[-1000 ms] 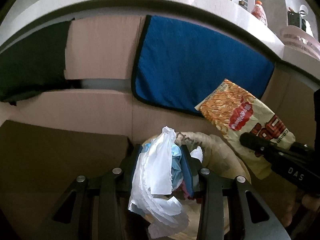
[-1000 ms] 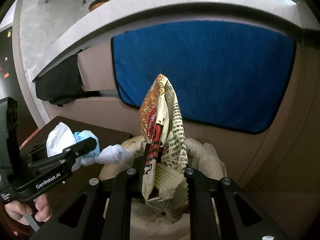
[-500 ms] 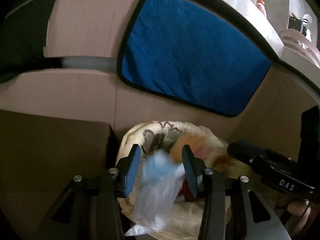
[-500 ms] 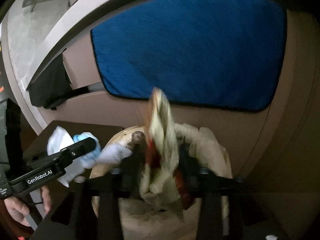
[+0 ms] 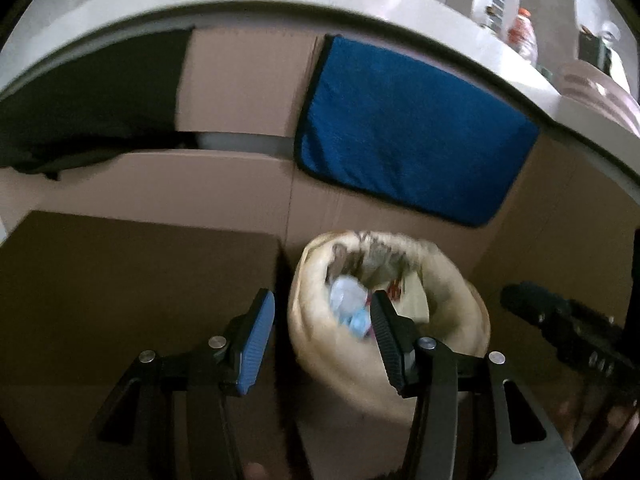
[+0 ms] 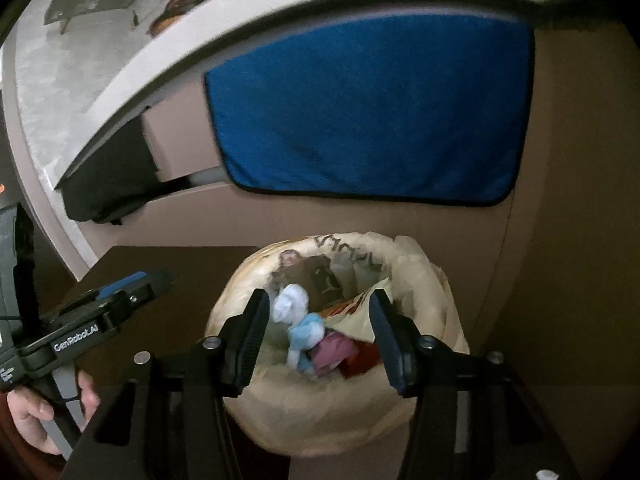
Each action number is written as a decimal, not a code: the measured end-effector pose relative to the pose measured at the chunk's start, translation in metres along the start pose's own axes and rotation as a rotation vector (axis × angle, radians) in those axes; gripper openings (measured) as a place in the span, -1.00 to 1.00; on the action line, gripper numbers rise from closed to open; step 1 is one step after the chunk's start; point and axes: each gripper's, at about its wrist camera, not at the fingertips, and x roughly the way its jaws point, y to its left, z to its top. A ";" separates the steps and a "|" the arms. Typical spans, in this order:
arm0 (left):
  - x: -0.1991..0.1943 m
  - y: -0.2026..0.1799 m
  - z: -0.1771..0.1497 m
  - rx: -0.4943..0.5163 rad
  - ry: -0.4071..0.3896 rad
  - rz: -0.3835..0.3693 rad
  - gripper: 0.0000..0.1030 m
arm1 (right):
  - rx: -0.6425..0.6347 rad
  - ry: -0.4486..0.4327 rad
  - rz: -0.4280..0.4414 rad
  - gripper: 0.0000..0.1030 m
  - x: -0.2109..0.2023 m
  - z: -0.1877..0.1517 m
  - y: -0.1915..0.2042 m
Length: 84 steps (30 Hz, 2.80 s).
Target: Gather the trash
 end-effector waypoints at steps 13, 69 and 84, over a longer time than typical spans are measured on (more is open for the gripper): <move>-0.182 -0.029 -0.107 0.117 -0.116 0.121 -0.01 | -0.103 -0.144 0.000 0.06 -0.149 -0.094 0.078; -0.245 -0.034 -0.133 0.063 -0.195 0.299 -0.01 | -0.175 -0.189 -0.084 0.06 -0.207 -0.145 0.133; -0.244 -0.035 -0.134 0.060 -0.190 0.298 -0.01 | -0.170 -0.185 -0.092 0.06 -0.209 -0.140 0.127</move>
